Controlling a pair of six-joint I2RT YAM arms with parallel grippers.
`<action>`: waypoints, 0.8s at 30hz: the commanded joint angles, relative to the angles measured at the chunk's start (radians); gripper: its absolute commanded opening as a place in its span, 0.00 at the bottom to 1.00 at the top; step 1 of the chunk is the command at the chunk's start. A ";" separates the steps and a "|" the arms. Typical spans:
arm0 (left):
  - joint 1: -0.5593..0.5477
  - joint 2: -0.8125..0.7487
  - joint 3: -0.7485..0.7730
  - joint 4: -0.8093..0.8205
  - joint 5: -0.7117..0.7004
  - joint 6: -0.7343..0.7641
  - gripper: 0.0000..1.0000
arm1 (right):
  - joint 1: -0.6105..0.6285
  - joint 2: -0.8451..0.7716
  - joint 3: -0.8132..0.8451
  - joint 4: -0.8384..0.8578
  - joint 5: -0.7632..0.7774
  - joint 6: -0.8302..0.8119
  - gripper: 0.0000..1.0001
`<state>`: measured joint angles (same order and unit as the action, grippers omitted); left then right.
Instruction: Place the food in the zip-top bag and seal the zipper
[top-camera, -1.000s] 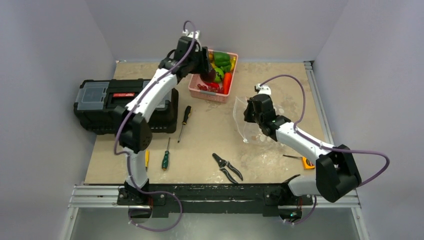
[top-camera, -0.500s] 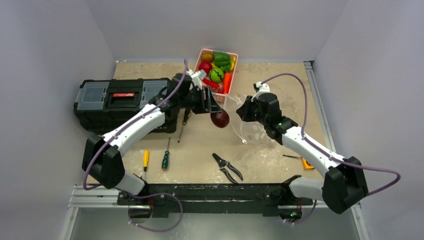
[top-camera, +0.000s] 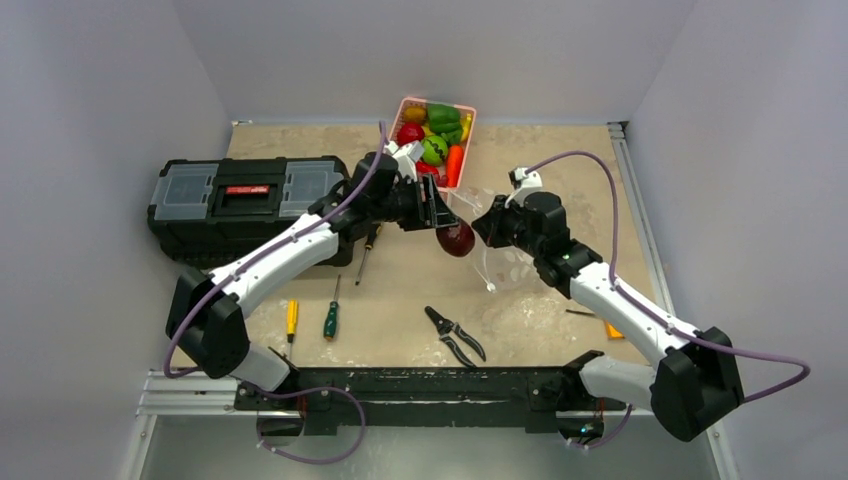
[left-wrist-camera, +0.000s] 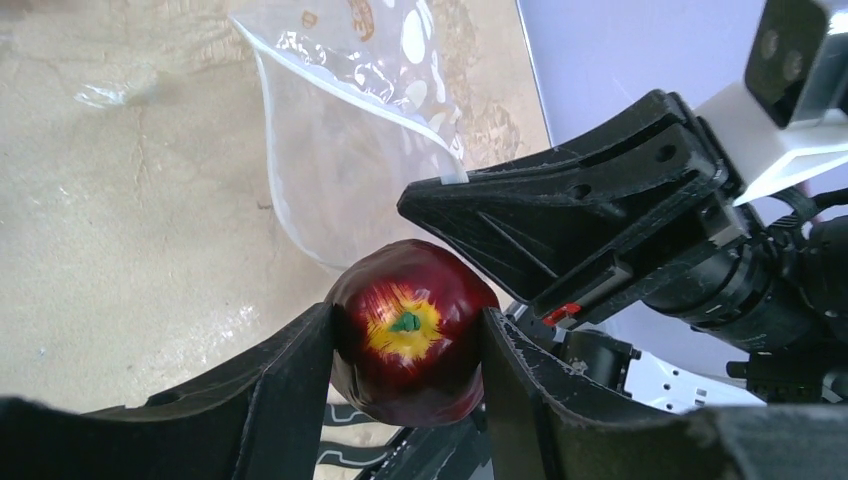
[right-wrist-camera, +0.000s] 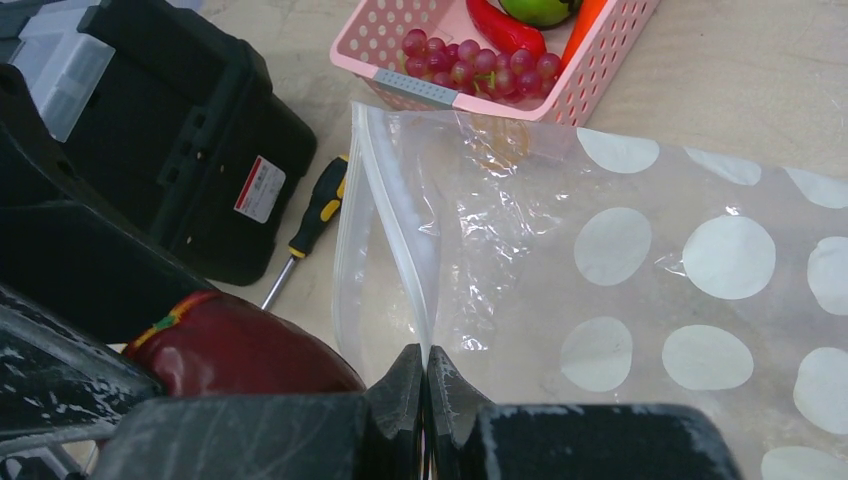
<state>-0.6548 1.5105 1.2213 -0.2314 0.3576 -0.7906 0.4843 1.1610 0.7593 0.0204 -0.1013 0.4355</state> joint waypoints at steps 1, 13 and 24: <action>0.006 -0.079 0.031 0.059 -0.058 -0.015 0.00 | -0.001 -0.030 -0.012 0.056 -0.038 -0.017 0.00; 0.007 -0.032 0.017 0.087 -0.130 -0.070 0.00 | 0.001 -0.032 -0.019 0.082 -0.089 -0.004 0.00; 0.004 0.053 0.014 0.005 -0.103 -0.065 0.00 | 0.006 -0.021 -0.011 0.098 -0.091 0.000 0.00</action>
<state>-0.6495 1.5574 1.2255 -0.2180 0.2539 -0.8471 0.4835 1.1519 0.7399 0.0505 -0.1608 0.4347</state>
